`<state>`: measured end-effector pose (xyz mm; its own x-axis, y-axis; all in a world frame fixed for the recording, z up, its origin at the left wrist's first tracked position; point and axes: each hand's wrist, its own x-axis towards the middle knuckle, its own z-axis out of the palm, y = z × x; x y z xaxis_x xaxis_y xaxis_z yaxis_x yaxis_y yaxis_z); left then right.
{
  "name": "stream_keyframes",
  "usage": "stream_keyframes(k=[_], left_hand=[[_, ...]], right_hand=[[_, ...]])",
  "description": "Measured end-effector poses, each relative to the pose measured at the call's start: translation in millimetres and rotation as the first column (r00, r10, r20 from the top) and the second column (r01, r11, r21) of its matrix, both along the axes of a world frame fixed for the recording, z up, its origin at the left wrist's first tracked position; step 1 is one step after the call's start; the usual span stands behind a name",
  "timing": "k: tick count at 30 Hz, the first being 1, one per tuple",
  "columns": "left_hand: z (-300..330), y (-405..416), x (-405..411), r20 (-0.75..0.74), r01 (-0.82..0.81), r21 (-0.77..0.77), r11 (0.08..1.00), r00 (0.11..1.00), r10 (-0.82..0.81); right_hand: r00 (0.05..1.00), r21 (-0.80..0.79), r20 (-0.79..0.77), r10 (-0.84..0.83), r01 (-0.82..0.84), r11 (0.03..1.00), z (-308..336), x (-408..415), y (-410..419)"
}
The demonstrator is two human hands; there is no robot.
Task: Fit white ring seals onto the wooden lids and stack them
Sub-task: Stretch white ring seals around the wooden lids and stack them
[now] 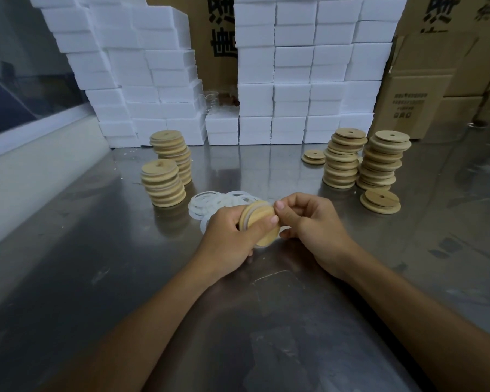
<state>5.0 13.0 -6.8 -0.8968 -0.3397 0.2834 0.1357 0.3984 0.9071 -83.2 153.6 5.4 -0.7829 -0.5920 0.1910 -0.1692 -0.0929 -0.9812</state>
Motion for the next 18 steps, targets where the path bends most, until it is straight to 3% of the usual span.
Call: stream_keyframes(k=[5, 11, 16, 18], left_hand=[[0, 2, -1, -0.016, -0.007, -0.036, 0.999, 1.0, 0.007], [4, 2, 1, -0.049, -0.007, 0.067, 0.998, 0.999, 0.01], [2, 1, 1, -0.054, -0.003, -0.068, 0.998, 0.999, -0.001], [2, 2, 1, -0.031, 0.012, -0.101, 0.995, 0.999, -0.015]], right_hand=[[1.0, 0.0, 0.013, -0.008, 0.008, 1.0, 0, -1, 1], [0.999, -0.003, -0.028, -0.016, 0.016, 1.0, 0, 1, 0], [0.9, -0.008, -0.409, -0.153, 0.164, 0.986, -1, 9, -1], [0.872, -0.003, -0.464, -0.156, 0.175, 0.985, -1, 11, -1]])
